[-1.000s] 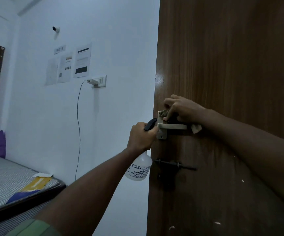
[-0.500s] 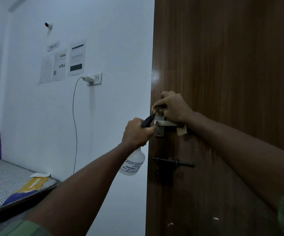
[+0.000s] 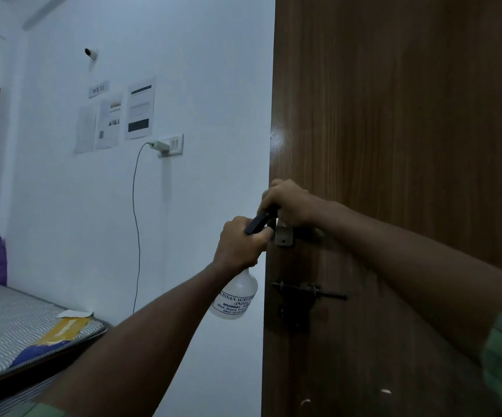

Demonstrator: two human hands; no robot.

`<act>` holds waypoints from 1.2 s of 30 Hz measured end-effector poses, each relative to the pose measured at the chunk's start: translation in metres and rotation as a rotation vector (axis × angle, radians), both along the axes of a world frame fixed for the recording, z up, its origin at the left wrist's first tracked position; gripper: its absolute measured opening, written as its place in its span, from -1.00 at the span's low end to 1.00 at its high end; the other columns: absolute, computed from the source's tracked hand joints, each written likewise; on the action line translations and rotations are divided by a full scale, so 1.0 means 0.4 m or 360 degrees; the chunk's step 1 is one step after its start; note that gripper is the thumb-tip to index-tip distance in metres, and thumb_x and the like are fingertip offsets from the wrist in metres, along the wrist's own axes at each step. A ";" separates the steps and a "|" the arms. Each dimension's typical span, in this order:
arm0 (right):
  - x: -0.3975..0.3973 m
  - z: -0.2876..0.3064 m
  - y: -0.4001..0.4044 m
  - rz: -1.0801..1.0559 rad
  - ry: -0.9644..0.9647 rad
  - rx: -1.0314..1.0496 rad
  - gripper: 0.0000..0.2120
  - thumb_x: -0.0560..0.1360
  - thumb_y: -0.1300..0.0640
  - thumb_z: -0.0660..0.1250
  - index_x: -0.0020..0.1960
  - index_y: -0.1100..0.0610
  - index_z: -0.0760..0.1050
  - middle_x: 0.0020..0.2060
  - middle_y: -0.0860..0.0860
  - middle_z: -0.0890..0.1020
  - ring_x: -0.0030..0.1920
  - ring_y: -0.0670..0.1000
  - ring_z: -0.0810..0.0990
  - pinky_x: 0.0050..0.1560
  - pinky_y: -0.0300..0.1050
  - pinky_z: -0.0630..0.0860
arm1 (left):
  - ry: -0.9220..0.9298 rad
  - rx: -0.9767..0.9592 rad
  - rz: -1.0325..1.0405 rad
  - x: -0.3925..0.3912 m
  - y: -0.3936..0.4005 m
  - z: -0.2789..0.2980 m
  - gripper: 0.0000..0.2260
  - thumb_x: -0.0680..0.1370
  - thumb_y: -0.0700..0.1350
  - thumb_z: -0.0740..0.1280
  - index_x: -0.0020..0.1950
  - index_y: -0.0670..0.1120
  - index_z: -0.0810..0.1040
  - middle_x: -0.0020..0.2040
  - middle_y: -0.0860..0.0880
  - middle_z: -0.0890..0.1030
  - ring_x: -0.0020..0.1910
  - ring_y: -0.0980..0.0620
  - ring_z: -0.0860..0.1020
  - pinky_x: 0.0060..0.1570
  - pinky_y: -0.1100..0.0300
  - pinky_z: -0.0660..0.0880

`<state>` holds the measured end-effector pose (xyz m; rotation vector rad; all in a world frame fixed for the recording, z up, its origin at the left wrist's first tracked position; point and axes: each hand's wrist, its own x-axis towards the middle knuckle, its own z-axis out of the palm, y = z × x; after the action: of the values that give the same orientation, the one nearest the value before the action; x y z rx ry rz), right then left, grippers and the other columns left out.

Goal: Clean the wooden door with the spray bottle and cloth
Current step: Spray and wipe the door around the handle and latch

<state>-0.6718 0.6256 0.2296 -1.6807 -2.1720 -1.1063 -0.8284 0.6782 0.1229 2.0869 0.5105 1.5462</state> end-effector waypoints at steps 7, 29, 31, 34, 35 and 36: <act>0.081 -0.084 -0.097 0.0219 -0.0395 0.0280 -0.50 0.47 0.36 0.41 0.33 -0.03 0.61 0.20 -0.10 0.62 0.06 0.01 0.42 0.02 0.00 0.44 | -0.0023 0.0125 -0.0031 0.032 -0.007 -0.035 -0.57 0.38 0.13 0.28 -0.32 -0.27 0.56 -0.41 -0.29 0.55 -0.54 -0.16 0.42 -0.50 -0.11 0.37; 0.203 -0.337 -0.037 0.0086 -0.0849 0.1049 -0.67 0.65 0.22 0.27 0.40 0.19 0.53 0.22 0.18 0.62 0.10 0.18 0.57 0.09 0.12 0.54 | -0.0058 -0.0003 -0.0046 0.018 -0.025 -0.070 -0.60 0.40 0.10 0.29 -0.35 -0.24 0.58 -0.39 -0.24 0.61 -0.56 -0.06 0.47 -0.44 0.02 0.39; 0.187 -0.349 -0.010 0.0000 -0.0503 0.1211 -0.67 0.66 0.25 0.27 0.41 0.15 0.54 0.15 0.17 0.63 0.07 0.19 0.57 0.08 0.13 0.50 | -0.0062 -0.0007 -0.0009 0.018 -0.008 -0.076 -0.62 0.40 0.07 0.30 -0.36 -0.25 0.56 -0.43 -0.23 0.58 -0.56 -0.07 0.46 -0.46 -0.05 0.41; 0.137 -0.381 0.029 -0.0014 -0.0114 0.1184 -0.61 0.72 0.25 0.04 0.39 0.15 0.56 0.17 0.18 0.65 0.12 0.22 0.56 0.21 0.16 0.47 | -0.0052 0.0010 0.0040 0.027 0.008 -0.091 -0.58 0.39 0.08 0.28 -0.32 -0.30 0.55 -0.41 -0.28 0.56 -0.53 -0.12 0.46 -0.46 -0.18 0.46; 0.145 -0.391 0.028 0.0013 -0.0119 0.1153 -0.60 0.71 0.25 0.05 0.40 0.16 0.55 0.22 0.19 0.64 0.16 0.22 0.56 0.25 0.17 0.47 | -0.0045 0.0011 0.0033 0.030 0.008 -0.095 -0.60 0.40 0.07 0.28 -0.33 -0.29 0.56 -0.41 -0.27 0.57 -0.53 -0.11 0.46 -0.46 -0.16 0.46; 0.169 -0.396 0.020 0.0038 -0.0210 0.1129 -0.62 0.70 0.25 0.10 0.42 0.15 0.54 0.29 0.19 0.61 0.19 0.21 0.54 0.27 0.16 0.46 | -0.0034 0.0013 0.0018 0.032 0.006 -0.097 -0.62 0.41 0.07 0.28 -0.34 -0.26 0.57 -0.41 -0.24 0.59 -0.55 -0.08 0.47 -0.46 -0.11 0.46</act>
<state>-0.6040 0.6337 0.0712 -1.2745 -1.5529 -1.7457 -0.8156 0.6805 0.0839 2.0748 0.5097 1.5782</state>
